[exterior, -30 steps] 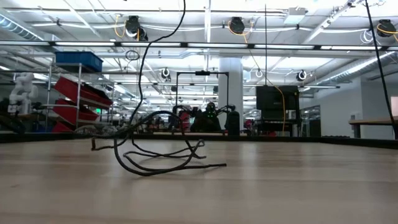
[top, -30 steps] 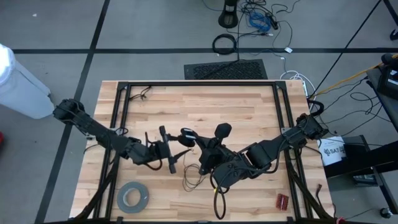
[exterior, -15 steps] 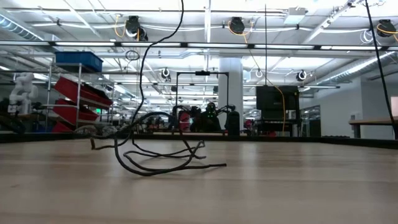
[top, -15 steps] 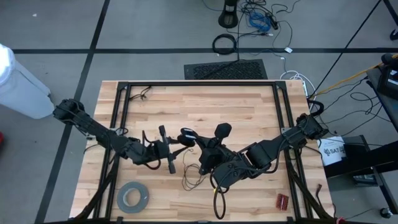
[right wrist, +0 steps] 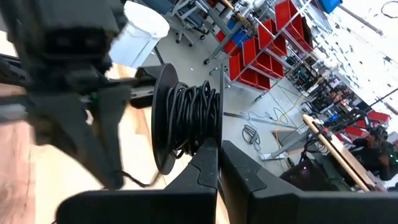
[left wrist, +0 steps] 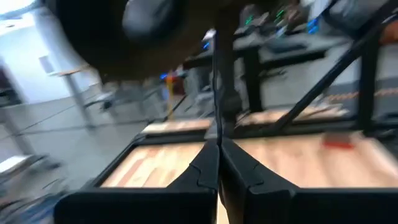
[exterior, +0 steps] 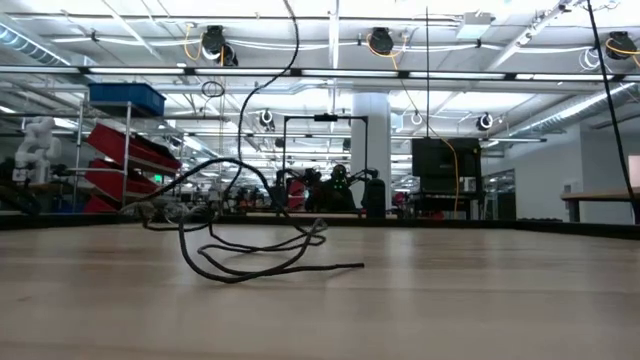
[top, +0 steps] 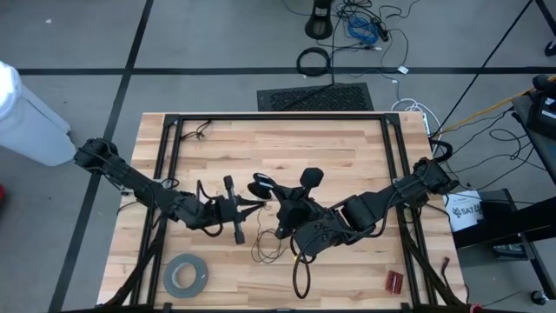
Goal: Coil cords
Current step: Uncoil the black wire from the spool
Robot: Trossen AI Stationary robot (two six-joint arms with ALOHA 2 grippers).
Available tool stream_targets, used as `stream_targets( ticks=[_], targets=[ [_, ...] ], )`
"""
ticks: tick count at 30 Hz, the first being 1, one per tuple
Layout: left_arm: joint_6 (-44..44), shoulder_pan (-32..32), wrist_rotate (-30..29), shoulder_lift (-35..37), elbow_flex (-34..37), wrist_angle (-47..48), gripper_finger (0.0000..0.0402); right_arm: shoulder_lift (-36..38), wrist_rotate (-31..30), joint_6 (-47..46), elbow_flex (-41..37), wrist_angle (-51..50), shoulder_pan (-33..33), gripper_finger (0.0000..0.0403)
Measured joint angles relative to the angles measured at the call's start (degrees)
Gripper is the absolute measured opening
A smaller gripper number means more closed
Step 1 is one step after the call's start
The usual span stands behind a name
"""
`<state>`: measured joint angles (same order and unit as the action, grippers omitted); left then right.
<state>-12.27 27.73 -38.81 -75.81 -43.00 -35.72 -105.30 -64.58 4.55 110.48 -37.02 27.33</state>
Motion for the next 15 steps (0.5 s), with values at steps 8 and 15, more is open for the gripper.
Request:
stream_targets(
  ticks=[8, 15],
  targets=[
    [-1.5, 1.0, 6.5, 0.1, 0.0, -6.2, 0.0008, 0.0, 0.4, -3.5, -0.5, -3.7, -1.0, 0.0],
    [-9.3, 4.5, -1.4, 5.6, 0.0, -4.4, 0.0008, 0.0, 0.4, -5.6, -0.6, -8.2, -0.1, 0.0]
  ],
)
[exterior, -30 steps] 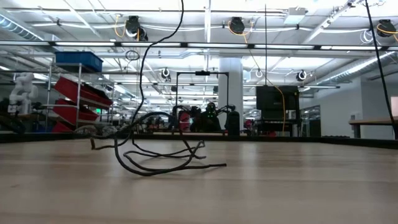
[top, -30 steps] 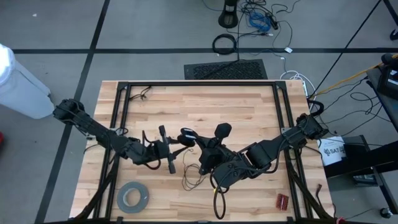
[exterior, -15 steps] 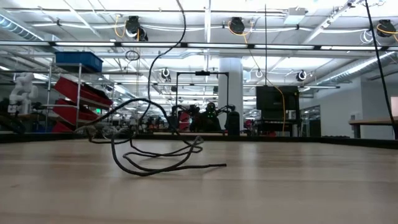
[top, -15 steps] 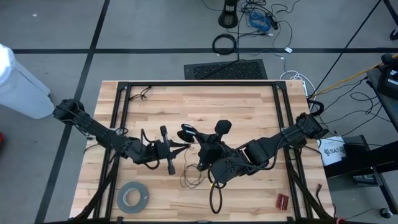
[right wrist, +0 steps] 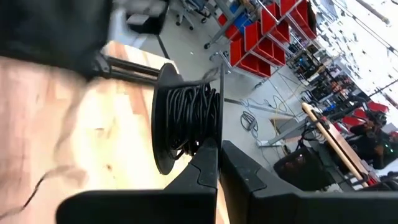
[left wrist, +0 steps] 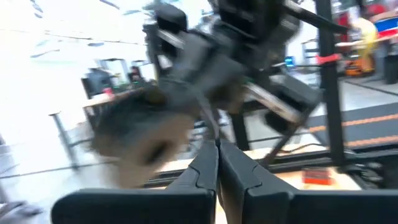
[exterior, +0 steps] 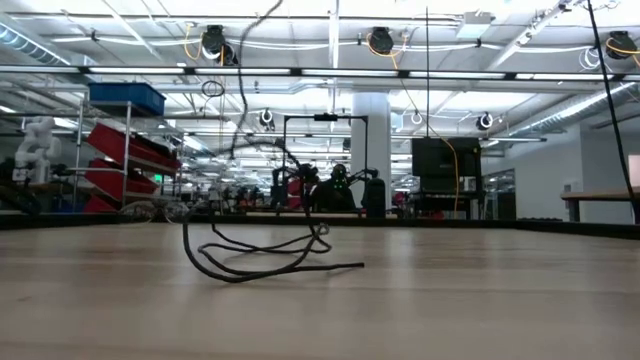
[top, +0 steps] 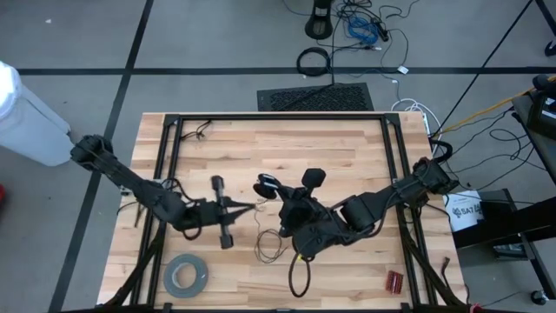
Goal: Coil cords
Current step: Uncoil the black wire from the spool
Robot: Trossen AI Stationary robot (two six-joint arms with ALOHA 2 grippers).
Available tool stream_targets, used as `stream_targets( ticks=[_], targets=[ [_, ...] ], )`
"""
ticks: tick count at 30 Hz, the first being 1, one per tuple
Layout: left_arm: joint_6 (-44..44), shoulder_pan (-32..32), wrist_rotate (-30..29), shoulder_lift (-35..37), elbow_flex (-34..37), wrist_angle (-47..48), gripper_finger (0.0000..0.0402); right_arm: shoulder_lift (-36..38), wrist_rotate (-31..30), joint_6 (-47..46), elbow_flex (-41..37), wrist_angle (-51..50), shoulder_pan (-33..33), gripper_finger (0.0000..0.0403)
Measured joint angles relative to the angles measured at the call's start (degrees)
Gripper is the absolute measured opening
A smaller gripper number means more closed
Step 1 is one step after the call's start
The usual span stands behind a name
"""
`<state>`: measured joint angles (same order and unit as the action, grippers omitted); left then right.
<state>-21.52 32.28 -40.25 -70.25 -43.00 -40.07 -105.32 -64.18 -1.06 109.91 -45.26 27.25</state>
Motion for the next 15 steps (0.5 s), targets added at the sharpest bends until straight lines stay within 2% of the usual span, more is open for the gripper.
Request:
stream_targets(
  ticks=[9, 15],
  targets=[
    [-1.4, 4.3, -15.7, 12.7, 0.0, 18.2, 0.0008, 0.8, 0.0, -1.3, 0.0, -0.1, 2.2, 0.0],
    [-1.3, 6.9, -17.0, 17.6, 0.0, 26.3, 0.0008, 1.5, 0.1, -1.7, -0.1, -0.1, 3.5, 0.0]
  ],
)
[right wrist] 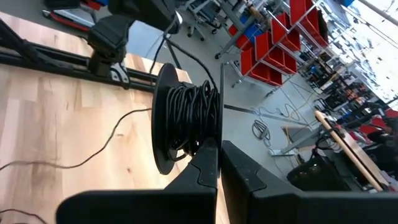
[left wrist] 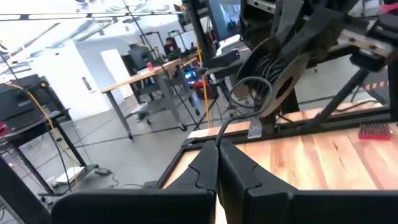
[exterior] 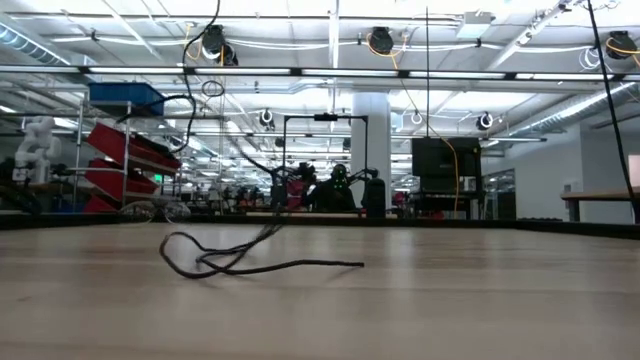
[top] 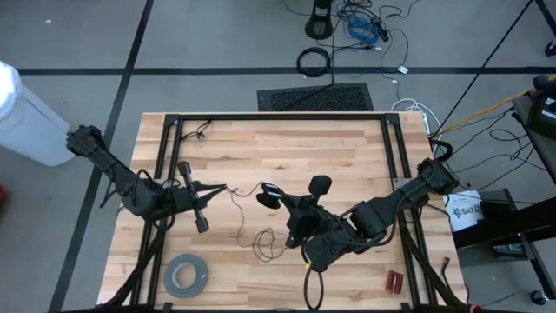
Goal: Coil cords
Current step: Uncoil the black wire from the spool
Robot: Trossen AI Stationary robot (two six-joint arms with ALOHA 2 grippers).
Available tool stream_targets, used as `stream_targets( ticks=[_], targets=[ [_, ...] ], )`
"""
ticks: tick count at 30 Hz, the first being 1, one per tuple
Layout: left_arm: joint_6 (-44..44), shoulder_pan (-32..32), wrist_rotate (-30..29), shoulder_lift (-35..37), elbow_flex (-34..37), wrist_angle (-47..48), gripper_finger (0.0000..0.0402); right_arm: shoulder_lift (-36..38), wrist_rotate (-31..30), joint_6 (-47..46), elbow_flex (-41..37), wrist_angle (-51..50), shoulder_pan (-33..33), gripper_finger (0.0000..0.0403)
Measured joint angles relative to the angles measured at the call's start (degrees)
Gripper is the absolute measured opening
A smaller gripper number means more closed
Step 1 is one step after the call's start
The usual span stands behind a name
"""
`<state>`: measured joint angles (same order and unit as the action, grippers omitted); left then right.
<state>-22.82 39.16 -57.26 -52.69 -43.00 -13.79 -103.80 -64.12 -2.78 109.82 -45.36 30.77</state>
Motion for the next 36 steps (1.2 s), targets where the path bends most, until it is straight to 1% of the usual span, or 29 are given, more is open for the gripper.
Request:
stream_targets(
  ticks=[4, 7, 12, 16, 19, 24, 26, 30, 34, 36],
  targets=[
    [0.0, 1.7, -0.1, 1.3, 0.0, 3.8, 0.0015, 0.7, 0.0, -0.2, 0.0, 0.0, 0.6, 0.0],
    [0.0, 3.0, 0.0, 1.4, 0.0, 4.8, 0.0027, 1.1, 0.0, -0.2, 0.0, 0.0, 1.1, 0.0],
    [0.7, 4.6, 4.3, 1.4, 0.0, 5.3, 0.0074, 1.1, 1.0, 0.2, 0.0, 0.1, 1.3, 0.0],
    [2.8, 4.6, 4.6, 1.4, 0.0, 5.3, 0.0107, 1.1, 1.4, 0.7, 0.0, 0.1, 0.9, 0.0],
    [3.0, 4.6, 4.6, 1.4, 0.0, 5.3, 0.0115, 1.1, 1.4, 1.0, 0.0, 0.0, 0.6, 0.0],
    [3.5, 4.6, 4.6, 1.3, 0.0, 5.3, 0.0116, 1.1, 1.5, 1.7, 0.0, 0.0, 0.0, 0.0],
    [4.8, 4.5, 4.6, 1.3, 0.0, 5.3, 0.0116, 1.1, 2.9, 1.6, 0.0, 0.1, -0.1, 0.0],
    [5.6, 3.1, 4.6, 1.3, 0.0, 4.6, 0.0116, 1.1, 7.4, 2.0, 0.0, 0.2, -0.7, 0.0],
    [6.0, 1.7, 4.5, 0.2, 0.0, 1.1, 0.0116, 1.1, 11.8, 2.1, 0.0, 0.2, -1.6, 0.0],
    [5.8, 1.3, 5.6, -1.0, 0.0, -0.5, 0.0116, 1.1, 14.2, 2.0, 0.0, 0.2, -2.0, 0.0]
  ],
)
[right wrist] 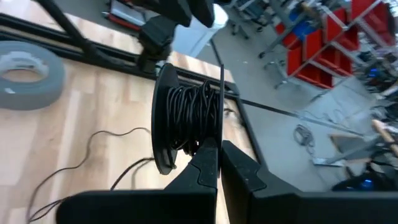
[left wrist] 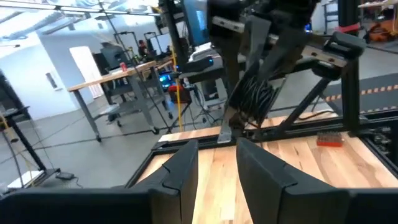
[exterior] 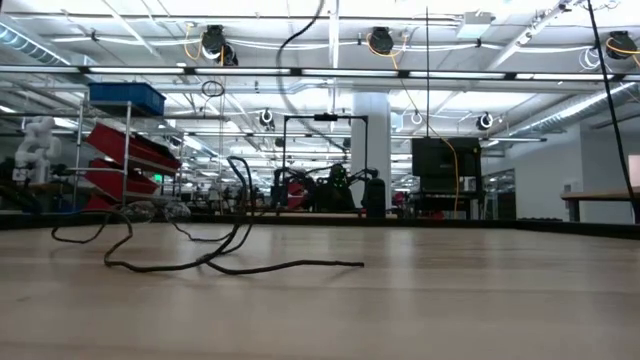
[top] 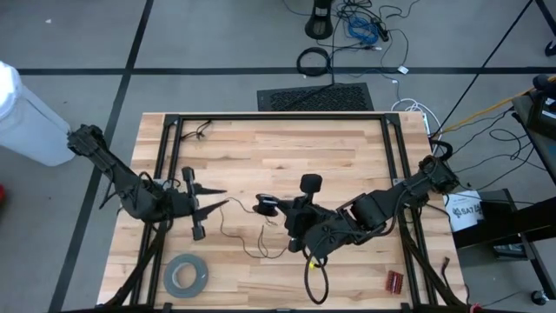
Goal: Coil cords
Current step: Uncoil the black wire from the spool
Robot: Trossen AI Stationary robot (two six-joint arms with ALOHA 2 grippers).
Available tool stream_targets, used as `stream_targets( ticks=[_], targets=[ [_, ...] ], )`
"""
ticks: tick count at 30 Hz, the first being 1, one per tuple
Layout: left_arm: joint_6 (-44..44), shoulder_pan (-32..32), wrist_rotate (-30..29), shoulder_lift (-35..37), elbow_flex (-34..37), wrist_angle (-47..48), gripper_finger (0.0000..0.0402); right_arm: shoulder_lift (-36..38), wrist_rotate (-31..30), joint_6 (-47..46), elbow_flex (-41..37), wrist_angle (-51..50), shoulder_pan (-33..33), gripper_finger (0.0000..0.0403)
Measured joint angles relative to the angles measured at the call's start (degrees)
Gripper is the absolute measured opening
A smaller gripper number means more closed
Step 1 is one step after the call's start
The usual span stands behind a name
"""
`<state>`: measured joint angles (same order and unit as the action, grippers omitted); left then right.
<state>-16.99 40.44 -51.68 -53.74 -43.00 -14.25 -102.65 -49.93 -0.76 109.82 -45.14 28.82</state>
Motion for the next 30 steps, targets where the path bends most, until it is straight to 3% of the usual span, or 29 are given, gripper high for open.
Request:
stream_targets(
  ticks=[4, 9, 15, 21, 26, 30],
  targets=[
    [-4.1, -1.1, 5.3, -3.7, 0.0, -2.2, 0.0116, -0.1, 3.6, 0.3, 0.0, 0.4, -0.9, 0.0],
    [-10.1, -1.9, 5.9, -7.8, 0.0, -6.0, 0.0116, -0.2, 3.8, 1.0, 0.0, 0.2, -1.4, 0.0],
    [-10.6, -1.9, 7.7, -8.0, 0.0, -6.8, 0.0116, -0.2, 4.0, 1.3, 0.0, -0.5, -1.0, 0.0],
    [-7.3, -1.2, 19.5, -6.3, 0.0, -7.6, 0.0142, -0.2, 11.1, 3.3, 0.0, -0.1, -1.0, 0.0],
    [-9.0, -1.3, 18.7, -6.2, 0.0, -7.4, 0.0178, -0.3, 16.6, 6.2, 0.0, 0.0, -1.0, 0.0],
    [-13.4, -2.3, 15.4, -6.2, 0.0, -8.5, 0.0182, -0.3, 17.3, 7.4, 0.0, 0.2, -1.0, 0.0]
  ],
)
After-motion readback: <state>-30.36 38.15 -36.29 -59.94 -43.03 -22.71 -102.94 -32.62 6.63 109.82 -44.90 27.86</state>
